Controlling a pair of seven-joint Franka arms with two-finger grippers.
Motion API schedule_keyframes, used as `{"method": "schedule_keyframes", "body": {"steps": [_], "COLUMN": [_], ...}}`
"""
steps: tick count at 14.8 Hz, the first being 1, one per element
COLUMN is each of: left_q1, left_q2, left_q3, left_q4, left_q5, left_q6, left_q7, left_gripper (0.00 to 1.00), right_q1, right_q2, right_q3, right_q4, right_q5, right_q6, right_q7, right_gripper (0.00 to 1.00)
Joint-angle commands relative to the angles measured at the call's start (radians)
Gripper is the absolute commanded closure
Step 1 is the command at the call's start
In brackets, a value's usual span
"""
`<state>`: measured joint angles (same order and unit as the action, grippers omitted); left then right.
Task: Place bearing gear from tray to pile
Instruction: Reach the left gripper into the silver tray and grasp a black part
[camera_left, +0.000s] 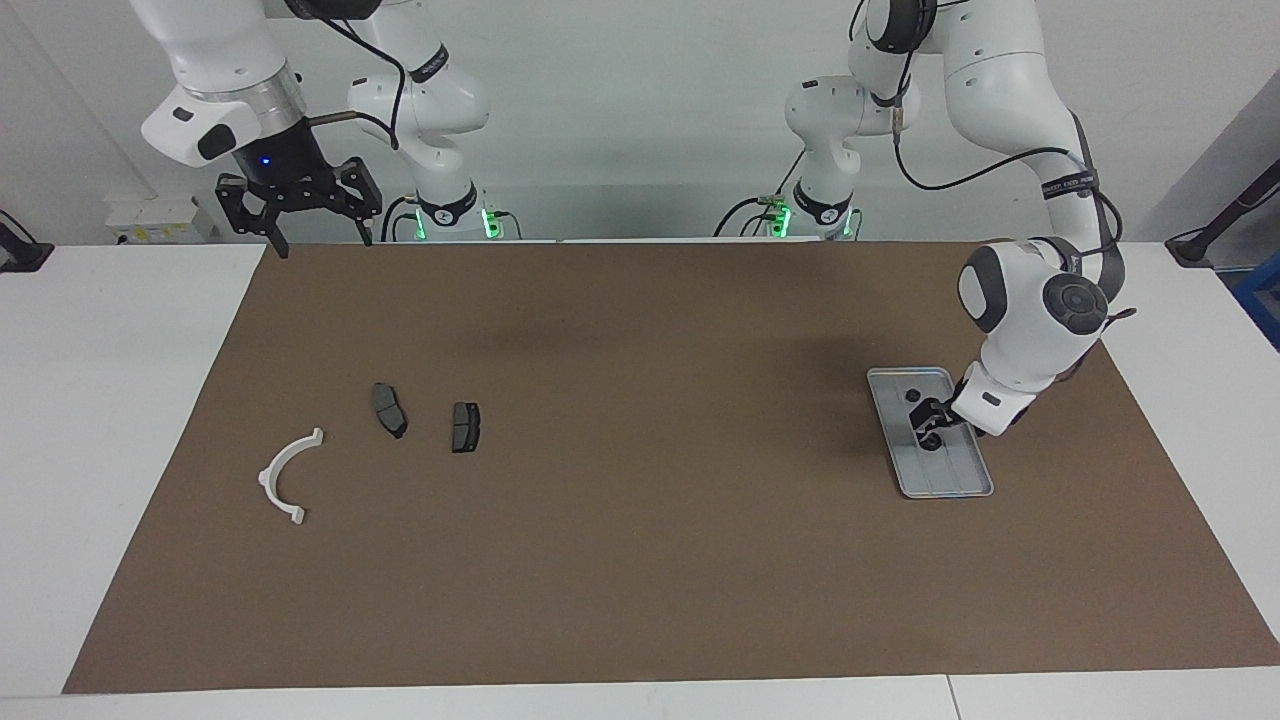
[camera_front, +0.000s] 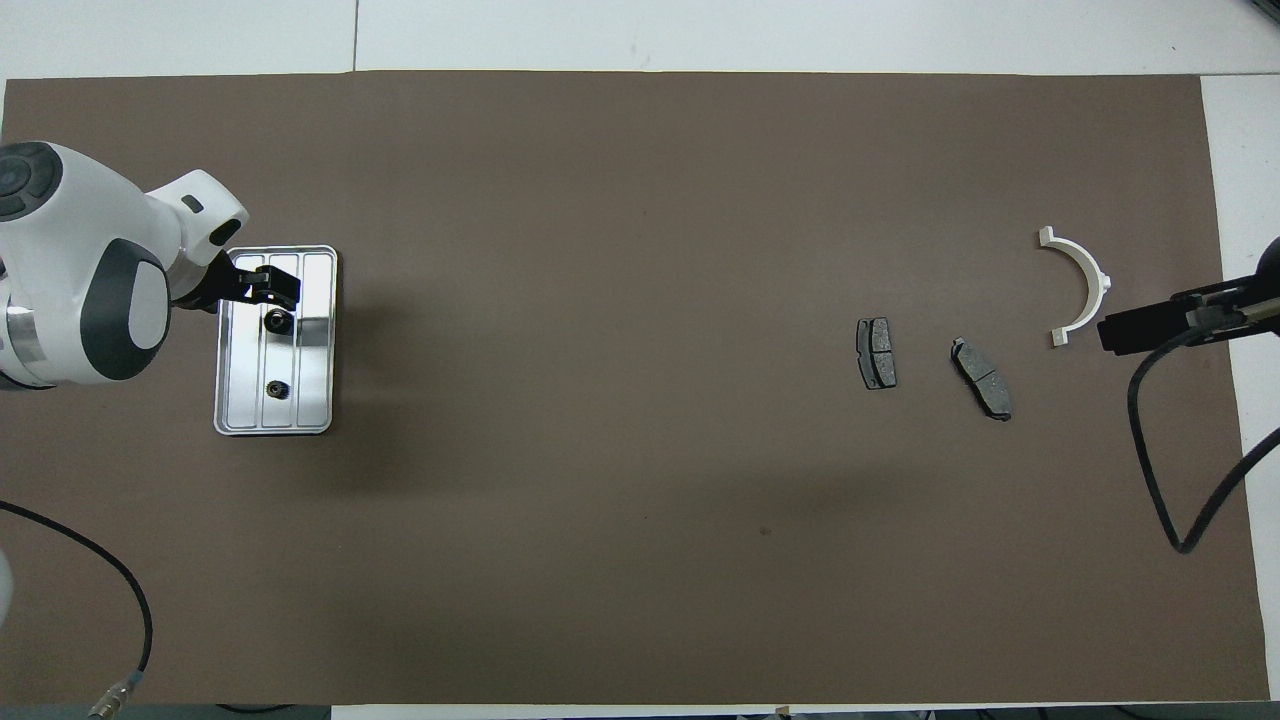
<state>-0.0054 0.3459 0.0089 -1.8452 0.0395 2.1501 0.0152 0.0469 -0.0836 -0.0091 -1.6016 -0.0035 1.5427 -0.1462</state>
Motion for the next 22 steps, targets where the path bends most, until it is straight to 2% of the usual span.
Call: {"method": "schedule_keyframes", "body": {"steps": [1, 5, 7, 19, 22], "left_q1": [0.030, 0.024, 0.018, 0.015, 0.015], "left_q2": [-0.018, -0.027, -0.027, -0.025, -0.027], "left_q3": [-0.013, -0.015, -0.013, -0.013, -0.012], "left_q4": [-0.061, -0.106, -0.112, -0.146, -0.155], "left_q5": [0.008, -0.018, -0.073, -0.075, -0.075], "left_q6": [0.066, 0.100, 0.122, 0.166, 0.168], "left_q7": [0.008, -0.046, -0.076, -0.080, -0.080], "left_gripper": [0.12, 0.24, 0.33, 0.35, 0.43], "right_q1": [-0.004, -0.004, -0.002, -0.012, -0.016], "right_q2": [-0.022, -0.024, -0.024, -0.033, -0.035], "right_q3": [0.001, 0.003, 0.006, 0.008, 0.004], "right_q4": [-0.029, -0.034, -0.034, -0.046, -0.049], "right_q5": [0.022, 0.022, 0.022, 0.023, 0.023], "right_q6": [0.016, 0.014, 0.008, 0.010, 0.008], "right_q7": [-0.020, -0.024, -0.021, -0.018, -0.020], "right_gripper": [0.00, 0.00, 0.00, 0.00, 0.00]}}
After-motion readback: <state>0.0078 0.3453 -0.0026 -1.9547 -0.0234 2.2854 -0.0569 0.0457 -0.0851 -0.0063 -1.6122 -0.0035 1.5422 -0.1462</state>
